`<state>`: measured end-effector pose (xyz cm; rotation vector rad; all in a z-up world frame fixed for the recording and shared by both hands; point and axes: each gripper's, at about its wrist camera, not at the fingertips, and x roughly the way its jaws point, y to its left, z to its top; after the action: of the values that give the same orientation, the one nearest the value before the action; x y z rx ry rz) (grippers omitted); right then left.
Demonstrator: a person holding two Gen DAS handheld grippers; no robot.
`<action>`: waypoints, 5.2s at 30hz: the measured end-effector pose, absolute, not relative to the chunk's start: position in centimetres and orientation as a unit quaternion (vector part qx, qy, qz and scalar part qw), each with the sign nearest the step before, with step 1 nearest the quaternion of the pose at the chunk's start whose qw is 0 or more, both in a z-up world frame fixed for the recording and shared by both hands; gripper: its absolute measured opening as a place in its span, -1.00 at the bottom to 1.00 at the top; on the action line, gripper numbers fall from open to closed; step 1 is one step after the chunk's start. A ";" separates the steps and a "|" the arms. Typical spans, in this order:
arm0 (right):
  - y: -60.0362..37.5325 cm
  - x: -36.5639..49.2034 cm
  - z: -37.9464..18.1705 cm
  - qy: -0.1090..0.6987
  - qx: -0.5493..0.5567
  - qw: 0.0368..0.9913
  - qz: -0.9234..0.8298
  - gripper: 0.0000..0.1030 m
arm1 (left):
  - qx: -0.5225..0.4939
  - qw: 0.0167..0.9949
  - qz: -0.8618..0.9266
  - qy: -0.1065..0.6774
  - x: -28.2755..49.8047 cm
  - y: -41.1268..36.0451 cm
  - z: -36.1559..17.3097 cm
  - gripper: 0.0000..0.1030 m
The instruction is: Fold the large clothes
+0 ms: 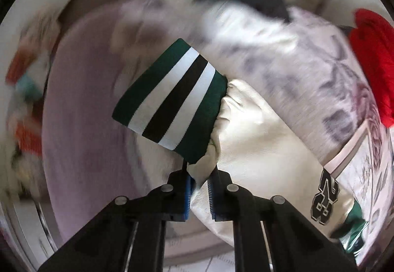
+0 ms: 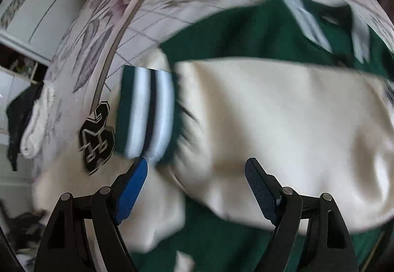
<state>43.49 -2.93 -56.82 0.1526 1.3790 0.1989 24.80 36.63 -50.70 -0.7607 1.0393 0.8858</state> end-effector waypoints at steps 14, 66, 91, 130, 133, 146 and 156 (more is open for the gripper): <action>-8.7 41.7 -54.8 0.667 0.008 0.745 -0.003 0.63 | -0.137 0.811 0.363 0.437 30.3 31.8 -42.3 -0.84; -52.6 25.7 -45.7 0.571 0.352 0.735 -0.100 0.63 | -0.039 0.823 0.122 0.554 41.1 -3.1 -49.0 0.89; -56.7 30.3 -49.6 0.629 0.322 0.690 -0.157 0.10 | -0.014 0.809 0.133 0.573 49.8 -0.3 -54.2 0.99; -58.4 23.7 -50.5 0.640 0.295 0.682 -0.194 -0.17 | 0.062 0.810 0.055 0.581 38.6 -12.3 -52.8 0.99; -57.6 19.6 -47.1 0.650 0.251 0.680 -0.227 0.10 | 0.048 0.813 0.057 0.577 36.2 -10.6 -51.3 0.99; -35.6 10.7 -50.1 0.743 0.141 0.648 -0.091 0.12 | 0.075 0.722 0.058 0.686 25.2 -3.8 -61.3 1.00; -24.5 6.2 -48.2 0.800 0.096 0.590 -0.049 0.18 | 0.096 0.724 0.030 0.683 21.8 -3.1 -61.2 1.00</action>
<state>6.21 -24.46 -48.25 0.2243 1.8626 -0.1145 21.77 -3.10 -61.16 0.2126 1.5069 0.0652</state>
